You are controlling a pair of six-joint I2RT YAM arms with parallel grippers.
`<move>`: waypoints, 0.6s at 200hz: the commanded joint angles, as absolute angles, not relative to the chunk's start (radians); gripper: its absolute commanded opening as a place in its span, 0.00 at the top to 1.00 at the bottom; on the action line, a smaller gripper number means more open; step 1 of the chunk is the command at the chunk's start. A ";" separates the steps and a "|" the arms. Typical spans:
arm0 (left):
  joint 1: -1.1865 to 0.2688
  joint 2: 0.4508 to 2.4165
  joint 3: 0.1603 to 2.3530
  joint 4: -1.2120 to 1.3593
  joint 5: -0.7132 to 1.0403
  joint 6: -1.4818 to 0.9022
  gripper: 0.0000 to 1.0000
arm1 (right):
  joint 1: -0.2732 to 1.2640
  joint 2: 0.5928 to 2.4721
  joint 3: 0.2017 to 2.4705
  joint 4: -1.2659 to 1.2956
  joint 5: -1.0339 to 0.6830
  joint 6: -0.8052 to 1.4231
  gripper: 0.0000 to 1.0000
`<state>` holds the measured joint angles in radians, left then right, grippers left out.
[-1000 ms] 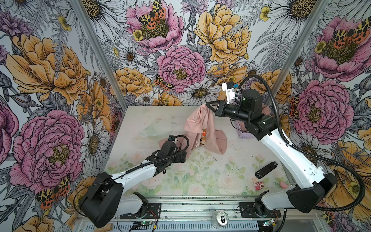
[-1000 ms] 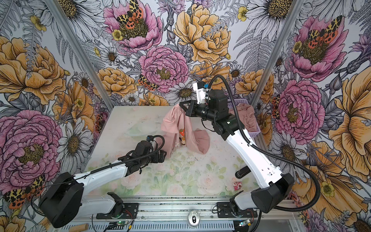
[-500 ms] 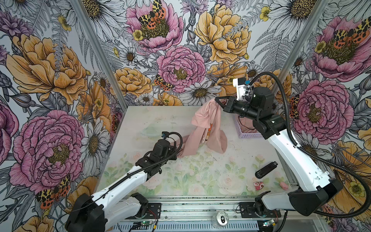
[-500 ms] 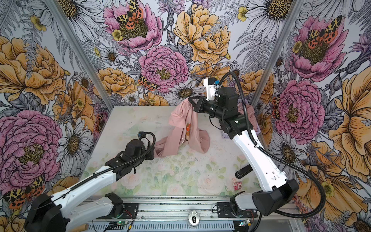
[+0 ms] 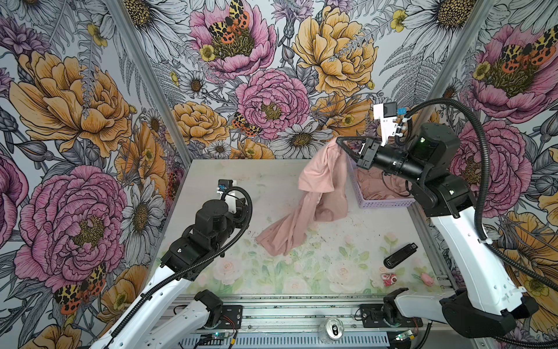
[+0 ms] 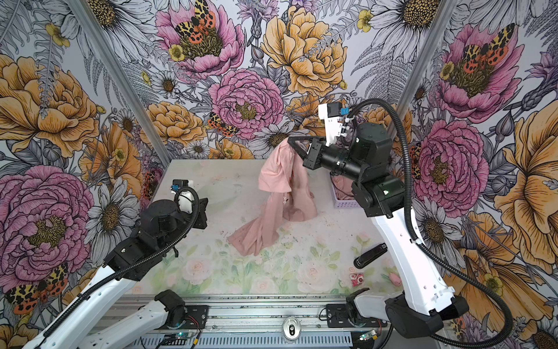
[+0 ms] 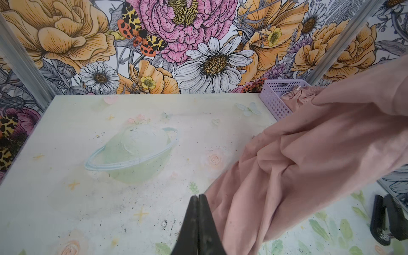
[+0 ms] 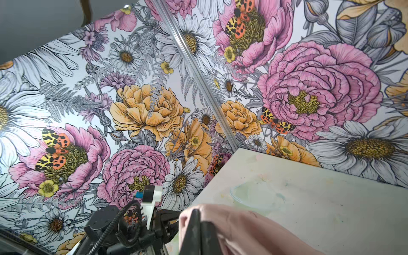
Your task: Fold and stack the mixed laundry pile
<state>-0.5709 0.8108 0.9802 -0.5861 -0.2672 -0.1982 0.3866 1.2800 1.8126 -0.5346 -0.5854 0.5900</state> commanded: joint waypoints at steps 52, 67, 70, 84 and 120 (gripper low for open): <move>-0.900 1.080 0.861 -0.236 -0.090 -0.226 0.07 | 0.423 1.299 1.746 -0.434 -0.460 0.674 1.00; -0.921 1.158 0.850 -0.155 -0.061 -0.248 0.05 | 0.425 1.299 1.739 -0.417 -0.409 0.688 1.00; -0.922 1.171 0.845 -0.136 -0.056 -0.254 0.05 | 0.426 1.299 1.738 -0.415 -0.401 0.690 1.00; -0.921 1.230 0.828 -0.046 -0.028 -0.275 0.05 | 0.427 1.301 1.734 -0.406 -0.353 0.696 1.00; -0.925 1.362 0.860 0.060 0.048 -0.309 0.04 | 0.425 1.329 1.740 -0.398 -0.277 0.725 1.00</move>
